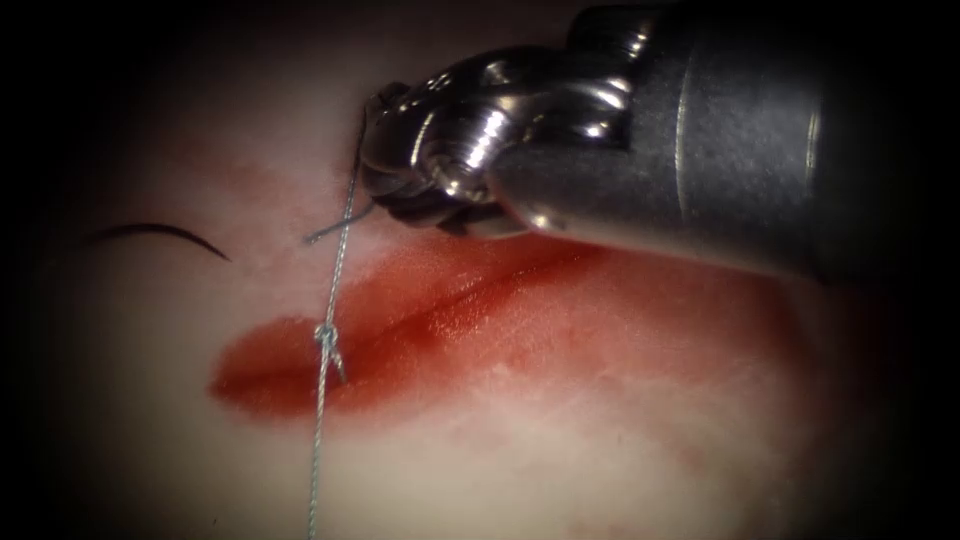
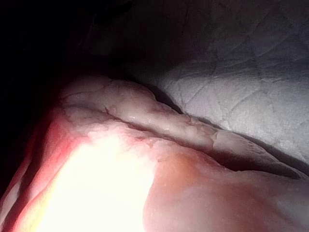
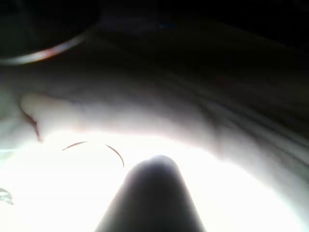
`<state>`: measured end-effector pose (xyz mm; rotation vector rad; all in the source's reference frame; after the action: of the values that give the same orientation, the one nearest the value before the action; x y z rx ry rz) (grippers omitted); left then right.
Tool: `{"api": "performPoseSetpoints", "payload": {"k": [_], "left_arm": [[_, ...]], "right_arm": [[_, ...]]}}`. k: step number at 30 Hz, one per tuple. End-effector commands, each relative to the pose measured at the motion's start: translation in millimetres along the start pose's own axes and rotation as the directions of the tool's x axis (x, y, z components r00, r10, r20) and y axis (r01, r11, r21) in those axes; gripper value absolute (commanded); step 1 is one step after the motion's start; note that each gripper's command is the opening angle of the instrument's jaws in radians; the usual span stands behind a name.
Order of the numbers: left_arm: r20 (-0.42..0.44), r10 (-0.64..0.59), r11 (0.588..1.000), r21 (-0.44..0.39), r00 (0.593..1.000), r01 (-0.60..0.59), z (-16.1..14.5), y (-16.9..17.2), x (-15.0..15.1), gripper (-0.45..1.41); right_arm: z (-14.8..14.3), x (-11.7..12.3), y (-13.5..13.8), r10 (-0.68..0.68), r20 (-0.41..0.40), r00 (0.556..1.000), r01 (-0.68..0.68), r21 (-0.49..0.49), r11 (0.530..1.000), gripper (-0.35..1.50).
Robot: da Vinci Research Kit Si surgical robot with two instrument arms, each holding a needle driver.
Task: Wound Closure
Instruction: Wrap the suture once around the tool.
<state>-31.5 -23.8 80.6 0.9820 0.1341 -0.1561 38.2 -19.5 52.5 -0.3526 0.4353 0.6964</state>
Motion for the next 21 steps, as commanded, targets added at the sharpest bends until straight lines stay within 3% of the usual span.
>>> {"api": "performPoseSetpoints", "payload": {"k": [1,5,7,8,10,11,12,14,17,19,21], "left_arm": [[0.003,0.000,1.000,-0.004,1.000,0.000,-0.7,0.4,-0.5,-0.45],[0.038,-0.014,0.999,0.039,0.999,0.012,-1.1,0.6,-0.5,-0.45],[0.069,-0.024,0.997,0.071,0.997,0.019,-2.0,0.9,-0.1,-0.45],[0.090,-0.030,0.995,0.094,0.995,0.021,-2.6,1.1,0.1,-0.45],[0.141,-0.051,0.988,0.149,0.989,0.029,-4.3,1.6,0.6,-0.45],[0.167,-0.062,0.984,0.176,0.984,0.032,-5.3,1.9,0.8,-0.45],[0.191,-0.072,0.979,0.201,0.979,0.033,-6.2,2.2,1.2,-0.45],[0.245,-0.102,0.966,0.257,0.964,0.036,-8.6,3.2,2.1,-0.45],[0.305,-0.141,0.961,0.272,0.942,0.056,-11.4,4.8,3.7,-0.45],[0.336,-0.161,0.965,0.249,0.928,0.078,-12.7,6.0,4.8,-0.45],[0.357,-0.179,0.968,0.231,0.917,0.098,-13.5,7.0,5.7,-0.45]], "right_arm": [[0.2,1.6,0.0,0.005,-0.006,1.000,-0.005,0.000,1.000,-0.35],[0.2,1.5,-0.1,0.004,-0.013,1.000,-0.004,0.012,1.000,-0.35],[0.0,1.4,-0.4,-0.069,-0.019,0.997,0.070,0.030,0.997,-0.35],[-0.2,1.3,-0.5,-0.129,-0.026,0.991,0.129,0.039,0.991,0.17],[-0.8,1.2,-0.7,-0.170,-0.033,0.985,0.172,0.056,0.984,0.89],[-1.4,1.1,-0.8,-0.170,-0.037,0.985,0.172,0.062,0.983,1.15],[-1.9,0.9,-0.8,-0.181,-0.041,0.983,0.184,0.066,0.981,1.16],[-2.9,0.9,-0.6,-0.287,-0.074,0.955,0.293,0.101,0.951,0.88],[-4.5,1.4,0.1,-0.229,-0.118,0.966,0.248,0.190,0.950,1.33],[-5.5,1.3,0.4,-0.228,-0.128,0.965,0.251,0.215,0.944,1.33],[-6.6,1.0,0.7,-0.124,-0.153,0.980,0.166,0.302,0.939,1.31]]}}
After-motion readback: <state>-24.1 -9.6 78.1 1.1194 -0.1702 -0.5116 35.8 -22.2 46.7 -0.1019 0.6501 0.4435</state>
